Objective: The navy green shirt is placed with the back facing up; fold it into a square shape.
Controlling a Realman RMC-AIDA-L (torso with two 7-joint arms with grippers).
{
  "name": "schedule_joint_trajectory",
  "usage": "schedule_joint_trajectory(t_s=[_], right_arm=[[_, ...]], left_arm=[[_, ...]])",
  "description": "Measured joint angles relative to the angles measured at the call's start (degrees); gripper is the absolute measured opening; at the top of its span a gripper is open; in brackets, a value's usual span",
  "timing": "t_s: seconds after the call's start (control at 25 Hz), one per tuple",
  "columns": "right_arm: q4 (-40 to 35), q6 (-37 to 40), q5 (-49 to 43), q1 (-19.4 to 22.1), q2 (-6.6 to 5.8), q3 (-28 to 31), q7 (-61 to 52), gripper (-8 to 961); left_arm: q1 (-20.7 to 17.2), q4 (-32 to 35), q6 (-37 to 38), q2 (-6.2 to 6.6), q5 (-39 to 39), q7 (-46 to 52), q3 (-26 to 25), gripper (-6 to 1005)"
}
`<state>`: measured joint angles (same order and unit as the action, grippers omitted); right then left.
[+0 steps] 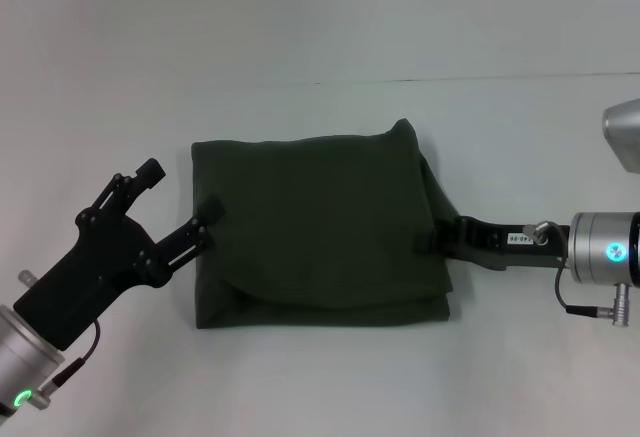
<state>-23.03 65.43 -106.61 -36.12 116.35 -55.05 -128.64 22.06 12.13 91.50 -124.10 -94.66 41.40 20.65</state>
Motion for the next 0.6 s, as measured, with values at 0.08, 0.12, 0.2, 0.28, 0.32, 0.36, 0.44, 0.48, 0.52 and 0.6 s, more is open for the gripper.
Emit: schedule_joint_trajectory(t_s=[0.08, 0.12, 0.2, 0.28, 0.32, 0.36, 0.44, 0.48, 0.52, 0.6], right_arm=[[0.0, 0.0, 0.0, 0.0, 0.09, 0.1, 0.0, 102], [-0.1, 0.0, 0.0, 0.0, 0.12, 0.1, 0.0, 106], [-0.1, -0.3, 0.0, 0.0, 0.09, 0.2, -0.2, 116], [-0.1, -0.3, 0.0, 0.2, -0.12, 0.2, -0.2, 126], [-0.1, -0.2, 0.0, 0.3, -0.22, 0.2, -0.1, 131], [-0.3, -0.1, 0.0, 0.6, -0.29, 0.2, -0.1, 136], [-1.4, 0.0, 0.0, 1.7, -0.26, 0.5, 0.0, 146], [-2.2, 0.0, 0.0, 2.3, -0.13, 0.9, 0.0, 151], [-3.1, 0.0, 0.0, 3.1, -0.04, 1.3, 0.0, 156], [-7.4, 0.8, 0.0, 6.4, 0.19, 4.1, 0.0, 208]], left_arm=[[0.0, 0.0, 0.1, 0.00, 0.0, 0.0, 0.0, 947], [0.0, 0.0, 0.1, 0.00, 0.0, 0.0, 0.0, 947], [-0.1, 0.0, 0.1, 0.00, 0.0, 0.0, 0.0, 947], [-0.1, 0.0, 0.2, 0.00, 0.0, 0.0, 0.0, 948], [-0.1, 0.0, 0.2, 0.00, 0.0, 0.0, 0.0, 948], [-0.1, 0.1, 0.2, 0.00, 0.0, 0.0, 0.0, 948], [-0.1, 0.2, 0.2, 0.00, 0.1, 0.0, 0.0, 948], [-0.1, 0.2, 0.3, 0.00, 0.1, 0.0, 0.0, 948], [-0.1, 0.2, 0.3, 0.03, 0.1, 0.0, 0.0, 948], [-0.1, 0.3, 0.3, 0.06, 0.2, 0.2, 0.0, 948]])
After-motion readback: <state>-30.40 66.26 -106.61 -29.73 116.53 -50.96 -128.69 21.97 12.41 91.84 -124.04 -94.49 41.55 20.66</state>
